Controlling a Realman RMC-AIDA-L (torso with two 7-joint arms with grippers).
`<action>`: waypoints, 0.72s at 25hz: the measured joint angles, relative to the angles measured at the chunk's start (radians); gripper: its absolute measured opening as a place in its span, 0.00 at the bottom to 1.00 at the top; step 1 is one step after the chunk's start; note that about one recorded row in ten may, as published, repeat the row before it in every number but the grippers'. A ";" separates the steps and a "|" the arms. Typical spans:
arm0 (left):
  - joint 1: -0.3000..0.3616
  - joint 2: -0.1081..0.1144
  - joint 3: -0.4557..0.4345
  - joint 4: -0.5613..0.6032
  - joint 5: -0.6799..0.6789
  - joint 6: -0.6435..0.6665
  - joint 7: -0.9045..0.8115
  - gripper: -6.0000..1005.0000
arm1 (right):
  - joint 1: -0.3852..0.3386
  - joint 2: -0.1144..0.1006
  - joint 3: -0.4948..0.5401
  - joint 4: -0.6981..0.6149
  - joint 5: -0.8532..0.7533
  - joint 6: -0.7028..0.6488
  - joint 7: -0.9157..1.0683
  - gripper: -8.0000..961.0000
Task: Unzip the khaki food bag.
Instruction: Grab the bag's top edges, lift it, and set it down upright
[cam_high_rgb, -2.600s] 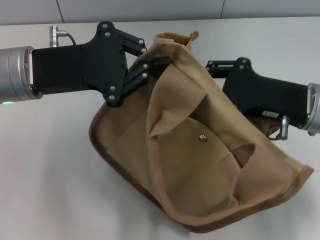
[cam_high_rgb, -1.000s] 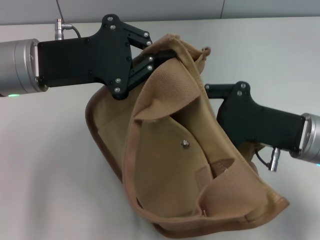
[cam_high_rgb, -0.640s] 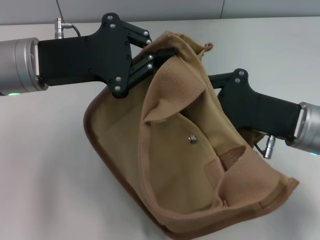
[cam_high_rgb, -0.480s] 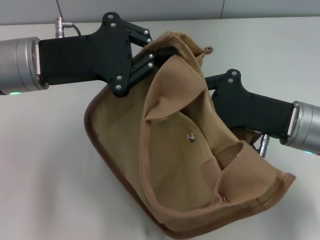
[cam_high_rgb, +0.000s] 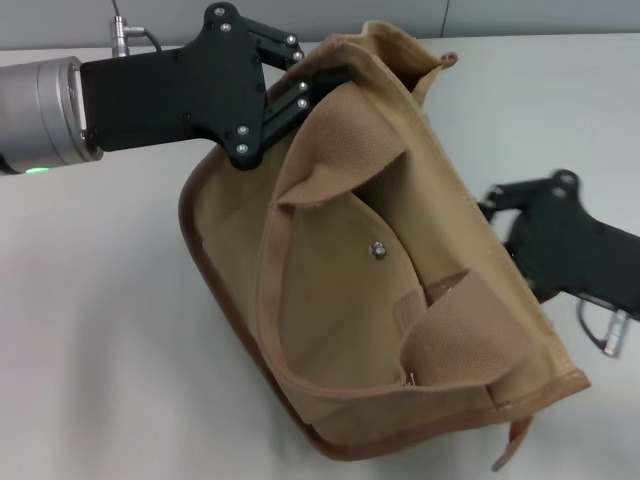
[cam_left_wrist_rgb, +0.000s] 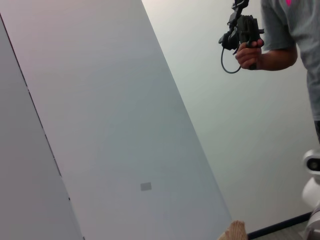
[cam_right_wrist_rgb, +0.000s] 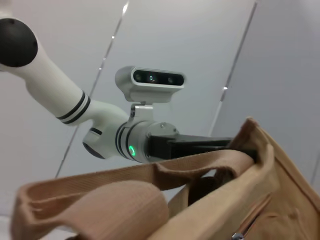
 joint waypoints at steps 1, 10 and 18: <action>-0.001 0.000 0.000 0.000 0.000 -0.001 0.000 0.06 | -0.016 0.000 0.031 0.004 -0.022 -0.024 0.001 0.01; -0.001 0.001 -0.003 0.000 -0.016 -0.012 -0.003 0.06 | -0.166 -0.007 0.320 0.054 -0.238 -0.230 0.013 0.02; 0.005 -0.003 0.000 -0.072 -0.058 -0.033 0.039 0.06 | -0.146 0.000 0.654 0.181 -0.291 -0.261 0.181 0.02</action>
